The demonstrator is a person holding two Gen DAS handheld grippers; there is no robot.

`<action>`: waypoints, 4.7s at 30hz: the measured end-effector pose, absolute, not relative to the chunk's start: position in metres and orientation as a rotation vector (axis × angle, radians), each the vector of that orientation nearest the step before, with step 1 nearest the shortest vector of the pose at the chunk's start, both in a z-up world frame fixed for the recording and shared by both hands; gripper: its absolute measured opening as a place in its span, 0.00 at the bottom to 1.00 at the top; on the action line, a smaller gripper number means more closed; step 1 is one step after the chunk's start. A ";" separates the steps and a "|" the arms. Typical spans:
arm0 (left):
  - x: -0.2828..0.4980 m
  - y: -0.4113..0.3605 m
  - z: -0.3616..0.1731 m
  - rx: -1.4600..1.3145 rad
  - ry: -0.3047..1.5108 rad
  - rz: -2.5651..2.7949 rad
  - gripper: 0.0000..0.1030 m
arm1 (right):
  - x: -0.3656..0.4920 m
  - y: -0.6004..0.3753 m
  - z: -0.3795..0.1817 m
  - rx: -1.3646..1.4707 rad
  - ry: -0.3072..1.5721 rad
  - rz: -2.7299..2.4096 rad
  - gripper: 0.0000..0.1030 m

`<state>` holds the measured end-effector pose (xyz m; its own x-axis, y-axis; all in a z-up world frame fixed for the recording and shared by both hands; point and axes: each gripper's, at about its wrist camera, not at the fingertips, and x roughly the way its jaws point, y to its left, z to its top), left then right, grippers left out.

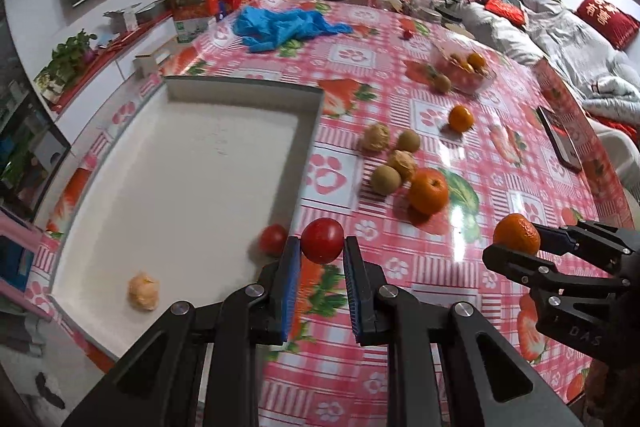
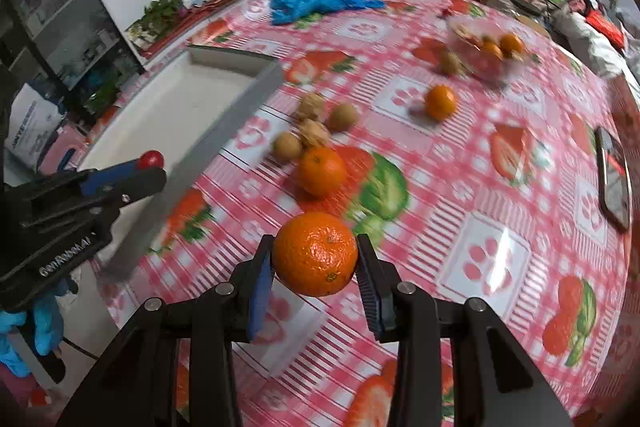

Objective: Organize fruits
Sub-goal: 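Carry tomato and orange into the white tray and open both tools, then withdraw both tools from the tray back over the tablecloth, then move the left tool toward a mandarin orange on the tablecloth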

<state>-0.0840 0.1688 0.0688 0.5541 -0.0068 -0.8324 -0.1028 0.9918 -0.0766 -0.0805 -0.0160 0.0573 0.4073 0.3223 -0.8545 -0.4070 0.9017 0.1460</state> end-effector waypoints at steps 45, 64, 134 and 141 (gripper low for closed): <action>-0.086 0.283 0.027 -0.154 1.064 0.299 0.22 | -0.032 0.160 0.037 -0.156 1.194 0.667 0.50; -0.097 0.271 0.059 -0.145 0.995 0.316 0.94 | -0.036 0.126 0.077 0.032 1.166 0.689 0.90; 0.002 0.063 0.017 -0.083 1.152 0.013 0.76 | -0.100 -0.111 -0.004 -0.125 1.067 0.200 1.00; 0.010 0.058 0.009 -0.066 1.152 0.035 0.76 | -0.103 -0.112 -0.004 -0.125 1.047 0.201 1.00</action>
